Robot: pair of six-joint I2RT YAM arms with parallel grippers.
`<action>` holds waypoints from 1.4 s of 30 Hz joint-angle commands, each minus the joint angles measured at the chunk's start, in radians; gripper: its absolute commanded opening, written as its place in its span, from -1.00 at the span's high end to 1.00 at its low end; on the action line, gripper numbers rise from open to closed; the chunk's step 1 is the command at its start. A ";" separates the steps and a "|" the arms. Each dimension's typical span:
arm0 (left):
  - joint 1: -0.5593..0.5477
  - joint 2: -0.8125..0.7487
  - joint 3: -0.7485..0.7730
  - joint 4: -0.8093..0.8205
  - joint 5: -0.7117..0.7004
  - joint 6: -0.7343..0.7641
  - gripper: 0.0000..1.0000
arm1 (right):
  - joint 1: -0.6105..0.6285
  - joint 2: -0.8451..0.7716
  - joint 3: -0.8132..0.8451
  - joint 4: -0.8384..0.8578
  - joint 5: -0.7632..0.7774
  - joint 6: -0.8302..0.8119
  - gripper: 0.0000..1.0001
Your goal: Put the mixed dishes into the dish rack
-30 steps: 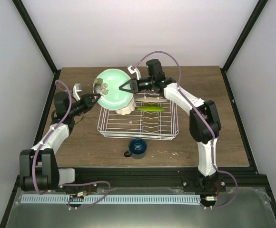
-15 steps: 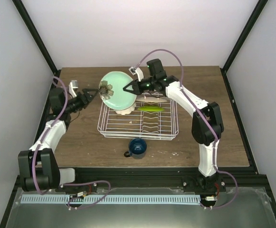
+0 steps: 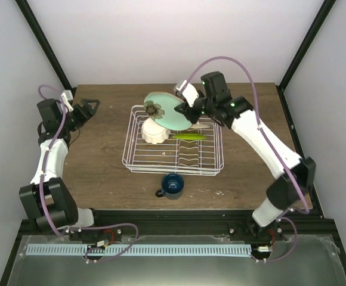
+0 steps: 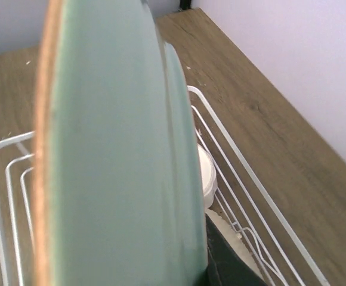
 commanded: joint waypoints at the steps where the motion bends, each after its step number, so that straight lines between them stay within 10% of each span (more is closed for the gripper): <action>1: 0.004 0.055 0.029 -0.006 0.018 0.008 -0.67 | 0.085 -0.189 -0.067 0.005 0.083 -0.232 0.99; 15: 0.004 0.092 -0.005 0.004 0.031 0.033 -0.66 | 0.179 -0.313 -0.290 -0.086 0.487 -0.365 0.99; 34: 0.006 0.069 0.001 -0.035 -0.002 0.056 -0.66 | 0.217 -0.347 -0.559 0.124 0.615 -0.524 0.97; 42: -0.003 0.034 -0.001 -0.068 -0.024 0.058 -0.65 | 0.217 -0.346 -0.623 0.167 0.610 -0.500 0.51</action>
